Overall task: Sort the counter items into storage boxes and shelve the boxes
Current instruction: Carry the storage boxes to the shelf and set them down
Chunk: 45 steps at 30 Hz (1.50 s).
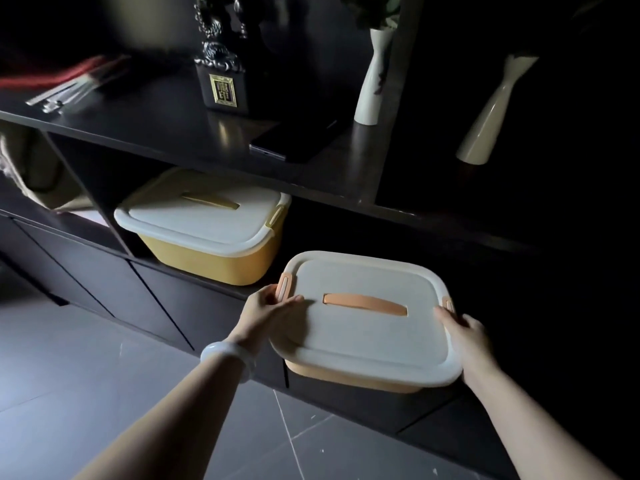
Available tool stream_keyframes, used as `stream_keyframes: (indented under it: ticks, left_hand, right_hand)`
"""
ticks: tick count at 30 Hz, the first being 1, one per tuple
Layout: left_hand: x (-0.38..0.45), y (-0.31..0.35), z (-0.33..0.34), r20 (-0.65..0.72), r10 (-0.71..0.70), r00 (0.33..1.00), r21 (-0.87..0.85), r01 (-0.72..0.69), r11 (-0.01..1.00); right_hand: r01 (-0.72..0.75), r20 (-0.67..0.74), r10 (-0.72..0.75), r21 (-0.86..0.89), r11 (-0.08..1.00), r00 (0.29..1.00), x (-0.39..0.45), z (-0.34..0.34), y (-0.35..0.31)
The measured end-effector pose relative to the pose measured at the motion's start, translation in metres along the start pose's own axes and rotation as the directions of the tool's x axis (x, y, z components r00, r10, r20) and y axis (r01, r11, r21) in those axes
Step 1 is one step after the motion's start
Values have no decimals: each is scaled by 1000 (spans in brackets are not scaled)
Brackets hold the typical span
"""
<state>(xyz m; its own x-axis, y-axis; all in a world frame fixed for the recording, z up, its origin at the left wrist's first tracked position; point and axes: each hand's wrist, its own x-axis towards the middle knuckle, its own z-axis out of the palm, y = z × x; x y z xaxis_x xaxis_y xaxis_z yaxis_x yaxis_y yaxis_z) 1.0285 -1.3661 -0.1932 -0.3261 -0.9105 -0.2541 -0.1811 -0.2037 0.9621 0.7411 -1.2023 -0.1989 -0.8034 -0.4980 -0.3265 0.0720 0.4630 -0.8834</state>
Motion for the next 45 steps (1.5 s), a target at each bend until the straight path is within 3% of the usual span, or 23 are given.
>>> stream_keyframes:
  ticks: [6, 10, 13, 25, 34, 45]
  left_hand:
    - [26, -2, 6, 15, -11, 1000, -67, 12, 998]
    - [33, -11, 7, -92, -27, 995, -61, 22, 998]
    - [26, -17, 10, -136, -64, 989, -159, 42, 986]
    - [-6, -25, 14, 23, 66, 998, -468, -48, 882]
    - [21, -9, -3, 137, 43, 990, -421, 19, 907]
    - [42, 7, -9, 87, -65, 994, -332, 90, 939]
  right_hand:
    - [-3, -79, 7, 49, 999, 997, 13, 13, 2]
    - [-27, -107, 31, 37, 999, 994, 21, 20, -1]
    - [-26, -115, 29, 25, 999, 993, 25, 21, -1]
    - [-26, -148, 35, 64, 998, 988, 36, 44, -13]
    - [-52, -168, 64, 75, 996, 984, 45, 62, -18]
    - [-43, -147, 43, 7, 999, 988, 58, 79, -35]
